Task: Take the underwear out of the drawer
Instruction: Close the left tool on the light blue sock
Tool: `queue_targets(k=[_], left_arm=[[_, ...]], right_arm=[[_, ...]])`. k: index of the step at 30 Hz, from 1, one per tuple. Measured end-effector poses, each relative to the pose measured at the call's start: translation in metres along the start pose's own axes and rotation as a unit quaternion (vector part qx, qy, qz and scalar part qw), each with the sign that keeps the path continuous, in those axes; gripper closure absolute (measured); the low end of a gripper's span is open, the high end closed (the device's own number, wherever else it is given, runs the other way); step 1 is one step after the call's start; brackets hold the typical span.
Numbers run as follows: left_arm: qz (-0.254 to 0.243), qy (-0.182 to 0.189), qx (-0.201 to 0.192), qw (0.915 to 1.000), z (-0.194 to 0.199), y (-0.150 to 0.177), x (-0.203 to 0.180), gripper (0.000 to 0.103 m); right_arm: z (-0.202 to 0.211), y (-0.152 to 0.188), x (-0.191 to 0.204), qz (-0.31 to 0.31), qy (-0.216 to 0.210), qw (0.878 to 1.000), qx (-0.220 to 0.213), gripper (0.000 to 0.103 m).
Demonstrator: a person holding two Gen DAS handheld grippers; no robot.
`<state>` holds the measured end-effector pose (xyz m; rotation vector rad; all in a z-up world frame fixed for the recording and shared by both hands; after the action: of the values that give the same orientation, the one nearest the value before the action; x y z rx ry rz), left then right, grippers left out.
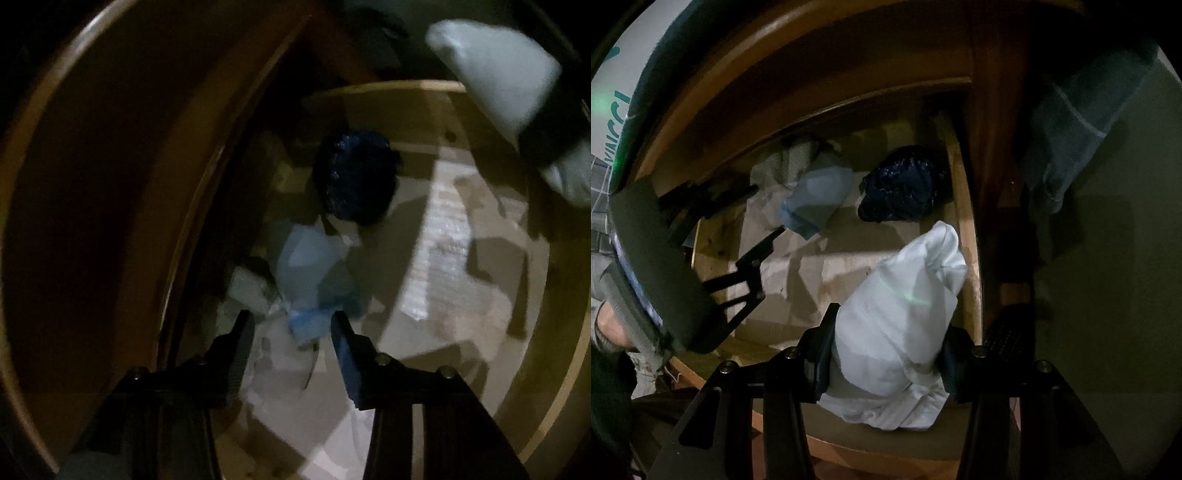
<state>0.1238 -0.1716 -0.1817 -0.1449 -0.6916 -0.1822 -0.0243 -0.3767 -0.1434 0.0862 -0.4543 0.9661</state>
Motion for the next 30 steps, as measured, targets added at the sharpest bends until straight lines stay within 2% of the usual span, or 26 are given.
queue_targets(k=[9, 14, 21, 24, 27, 30], left_arm=[[-0.044, -0.014, -0.018, 0.9988, -0.016, -0.015, -0.01, 0.06], [-0.025, -0.002, -0.013, 0.9996, -0.029, -0.014, -0.007, 0.06], [-0.002, 0.016, -0.012, 0.9998, -0.034, -0.011, -0.003, 0.078], [0.001, 0.033, -0.008, 0.9994, -0.032, -0.003, -0.003, 0.086], [0.009, 0.077, -0.003, 0.997, -0.024, 0.008, -0.01, 0.087], [0.008, 0.104, 0.006, 0.9945, -0.012, 0.023, -0.018, 0.087]], right_arm=[[0.001, 0.001, -0.001, -0.01, -0.009, 1.0, 0.008, 0.058], [0.001, 0.003, 0.001, -0.008, -0.008, 1.0, 0.013, 0.058], [0.001, 0.004, 0.003, -0.007, -0.01, 1.0, 0.018, 0.058], [-0.001, 0.003, 0.005, -0.008, -0.011, 1.0, 0.017, 0.058], [-0.003, 0.002, 0.005, -0.009, -0.011, 1.0, 0.018, 0.058], [-0.003, 0.002, 0.006, -0.008, -0.012, 1.0, 0.018, 0.058]])
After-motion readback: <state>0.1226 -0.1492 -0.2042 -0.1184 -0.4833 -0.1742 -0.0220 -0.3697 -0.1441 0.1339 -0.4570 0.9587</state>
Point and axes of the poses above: each gripper's, at about its wrist camera, not at the fingertips, and z roughly against the way its jaws point, x to its left, y to its underside, the point moved 10 cm from there along -z, roughly the way its jaws point, and after that the axes turned 14 degrees about -z, right-handed, at the moved point
